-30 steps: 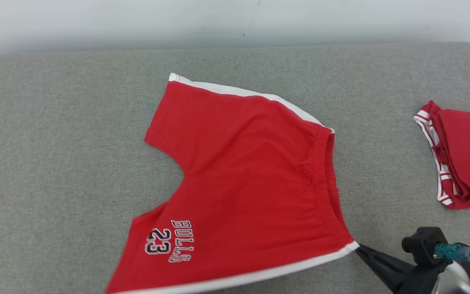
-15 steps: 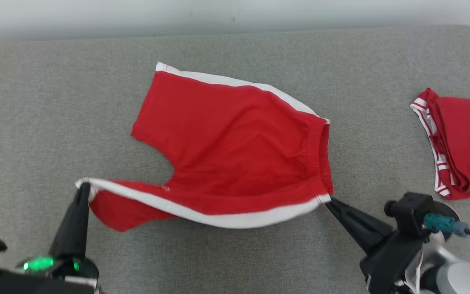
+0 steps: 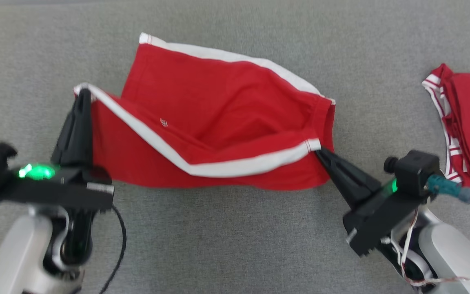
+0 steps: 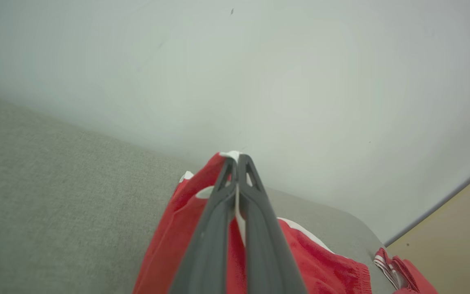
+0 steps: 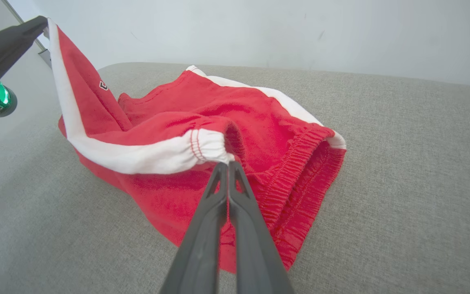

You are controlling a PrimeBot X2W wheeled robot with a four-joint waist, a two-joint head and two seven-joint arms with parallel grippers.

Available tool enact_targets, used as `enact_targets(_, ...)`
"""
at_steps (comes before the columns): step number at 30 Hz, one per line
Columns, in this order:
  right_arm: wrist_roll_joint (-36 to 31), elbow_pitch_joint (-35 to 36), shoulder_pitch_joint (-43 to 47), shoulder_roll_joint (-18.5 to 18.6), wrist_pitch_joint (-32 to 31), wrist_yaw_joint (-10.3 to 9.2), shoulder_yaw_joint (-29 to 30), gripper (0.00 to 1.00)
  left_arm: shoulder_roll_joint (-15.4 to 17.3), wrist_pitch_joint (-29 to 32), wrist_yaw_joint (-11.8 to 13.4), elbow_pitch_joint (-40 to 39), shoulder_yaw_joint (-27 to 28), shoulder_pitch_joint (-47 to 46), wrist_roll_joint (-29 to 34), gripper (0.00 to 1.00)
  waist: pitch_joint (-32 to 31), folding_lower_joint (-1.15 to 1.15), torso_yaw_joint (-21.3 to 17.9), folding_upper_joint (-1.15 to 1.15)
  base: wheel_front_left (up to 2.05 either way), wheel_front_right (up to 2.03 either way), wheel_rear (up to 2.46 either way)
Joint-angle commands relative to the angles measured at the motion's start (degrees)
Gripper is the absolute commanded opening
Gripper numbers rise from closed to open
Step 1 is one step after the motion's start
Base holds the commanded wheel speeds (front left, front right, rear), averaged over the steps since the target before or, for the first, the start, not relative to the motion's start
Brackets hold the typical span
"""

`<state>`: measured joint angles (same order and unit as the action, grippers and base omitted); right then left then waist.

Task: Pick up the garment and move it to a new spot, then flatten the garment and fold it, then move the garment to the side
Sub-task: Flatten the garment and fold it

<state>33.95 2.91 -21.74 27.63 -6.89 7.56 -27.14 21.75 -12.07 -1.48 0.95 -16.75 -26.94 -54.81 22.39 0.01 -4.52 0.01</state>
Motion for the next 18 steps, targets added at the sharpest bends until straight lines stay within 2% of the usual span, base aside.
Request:
enact_targets(1,1.31,-0.2,-1.06,-1.2,0.91,-0.13,0.38,0.0,-0.23,0.19,0.48,1.42,-0.5,-2.12,1.55,0.0,1.83,-0.01,-0.6,-0.01,0.0,0.0,0.0)
enact_targets(7,2.08,-3.31,-4.37,-3.41,1.93,-0.12,1.3,0.0,-0.63,1.12,3.65,8.89,-2.45,-11.18,6.83,0.0,4.34,-0.01,-1.31,-0.01,0.0,0.0,0.0)
enact_targets(15,-1.06,-7.65,-7.19,-6.87,1.72,-0.13,3.3,0.0,-1.96,2.01,6.62,17.82,-4.54,-20.37,11.3,0.0,6.04,-0.01,-2.39,-0.01,0.0,0.0,0.0)
enact_targets(18,-2.36,-8.43,-8.19,-8.56,1.64,-0.12,4.57,0.0,-1.64,2.79,9.27,20.87,-5.85,-23.58,14.2,0.0,6.61,-0.01,-2.99,-0.01,0.0,0.0,0.0)
